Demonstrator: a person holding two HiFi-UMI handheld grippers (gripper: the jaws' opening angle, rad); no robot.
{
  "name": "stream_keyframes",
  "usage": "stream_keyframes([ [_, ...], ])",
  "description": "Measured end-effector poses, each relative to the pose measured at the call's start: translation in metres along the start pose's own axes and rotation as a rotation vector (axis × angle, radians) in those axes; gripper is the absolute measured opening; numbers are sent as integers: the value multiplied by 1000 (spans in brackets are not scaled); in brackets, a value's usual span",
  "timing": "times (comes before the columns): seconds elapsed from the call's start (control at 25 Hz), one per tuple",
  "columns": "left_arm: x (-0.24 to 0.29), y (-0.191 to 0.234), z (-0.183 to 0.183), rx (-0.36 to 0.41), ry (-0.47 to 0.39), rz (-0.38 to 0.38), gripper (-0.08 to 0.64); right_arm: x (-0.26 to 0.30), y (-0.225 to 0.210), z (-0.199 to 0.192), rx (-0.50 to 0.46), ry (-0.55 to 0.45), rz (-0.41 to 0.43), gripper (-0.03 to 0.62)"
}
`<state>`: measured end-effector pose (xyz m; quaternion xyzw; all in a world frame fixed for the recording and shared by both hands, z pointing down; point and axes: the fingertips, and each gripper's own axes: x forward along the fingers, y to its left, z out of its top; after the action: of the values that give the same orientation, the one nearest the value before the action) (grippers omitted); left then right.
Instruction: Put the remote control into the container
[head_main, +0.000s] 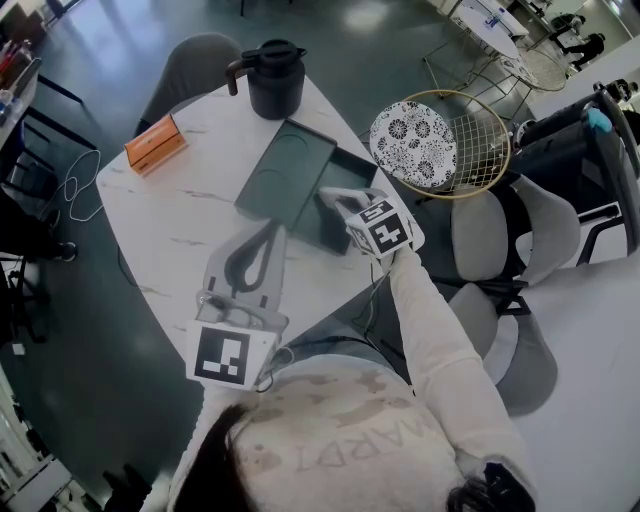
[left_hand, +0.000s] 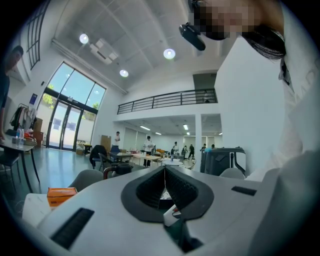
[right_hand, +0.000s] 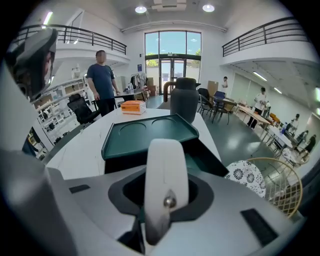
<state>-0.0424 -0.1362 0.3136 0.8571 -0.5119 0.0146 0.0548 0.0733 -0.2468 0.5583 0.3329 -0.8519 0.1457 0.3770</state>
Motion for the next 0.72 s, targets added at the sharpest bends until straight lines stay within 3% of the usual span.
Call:
stream_keyframes([
  [0.16,5,1,-1,-2,0,-3,12,3,-3,1,21,17,48,100],
  [0.4,12,3,-2,-8,6,-2,12,3,-21,6,-73,6,-91,100],
  [0.72,17,9,-3,-11,10,3,12,13,-14,3,-567,105,-321,101],
])
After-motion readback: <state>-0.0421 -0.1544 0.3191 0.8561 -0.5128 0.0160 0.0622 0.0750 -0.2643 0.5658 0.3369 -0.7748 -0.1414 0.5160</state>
